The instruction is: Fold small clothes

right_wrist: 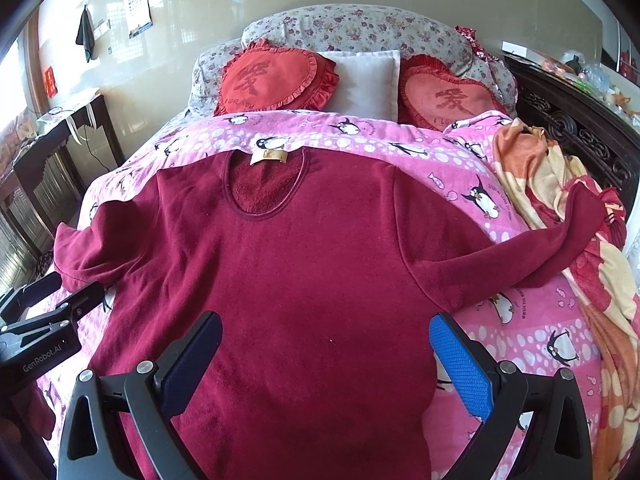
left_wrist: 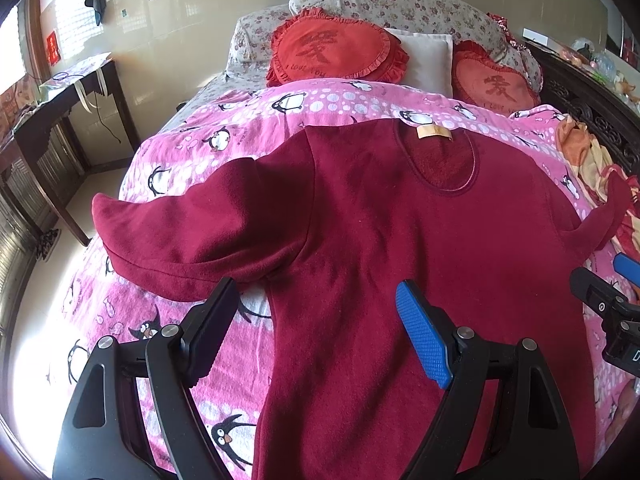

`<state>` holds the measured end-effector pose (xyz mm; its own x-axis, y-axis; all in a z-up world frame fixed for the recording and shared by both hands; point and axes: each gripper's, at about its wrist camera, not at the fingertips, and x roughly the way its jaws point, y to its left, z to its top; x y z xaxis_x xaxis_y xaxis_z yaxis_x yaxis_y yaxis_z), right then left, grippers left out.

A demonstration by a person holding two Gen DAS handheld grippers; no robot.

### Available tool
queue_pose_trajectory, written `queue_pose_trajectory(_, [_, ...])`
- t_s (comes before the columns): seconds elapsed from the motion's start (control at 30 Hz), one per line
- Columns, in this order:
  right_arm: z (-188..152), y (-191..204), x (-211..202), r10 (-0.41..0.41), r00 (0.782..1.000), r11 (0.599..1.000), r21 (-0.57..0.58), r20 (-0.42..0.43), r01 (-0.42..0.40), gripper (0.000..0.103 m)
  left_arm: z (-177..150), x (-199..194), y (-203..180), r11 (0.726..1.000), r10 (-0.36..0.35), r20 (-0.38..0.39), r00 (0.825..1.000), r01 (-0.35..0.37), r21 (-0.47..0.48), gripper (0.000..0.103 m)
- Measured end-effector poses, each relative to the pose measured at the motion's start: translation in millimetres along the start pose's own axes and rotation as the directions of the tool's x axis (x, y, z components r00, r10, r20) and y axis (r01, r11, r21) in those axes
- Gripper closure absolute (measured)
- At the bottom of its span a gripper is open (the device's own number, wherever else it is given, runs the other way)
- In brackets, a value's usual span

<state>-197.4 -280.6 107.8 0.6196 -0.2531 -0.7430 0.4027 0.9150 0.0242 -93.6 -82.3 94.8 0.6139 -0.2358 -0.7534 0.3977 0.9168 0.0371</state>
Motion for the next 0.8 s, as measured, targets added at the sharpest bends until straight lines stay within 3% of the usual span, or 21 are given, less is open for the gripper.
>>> queue_pose_trajectory(0.8, [19, 26, 46, 0.019, 0.999, 1.0, 0.004, -0.031, -0.018, 0.0, 11, 41, 8, 1.0, 0.011, -0.044, 0.999, -0.012, -0.023, 0.022])
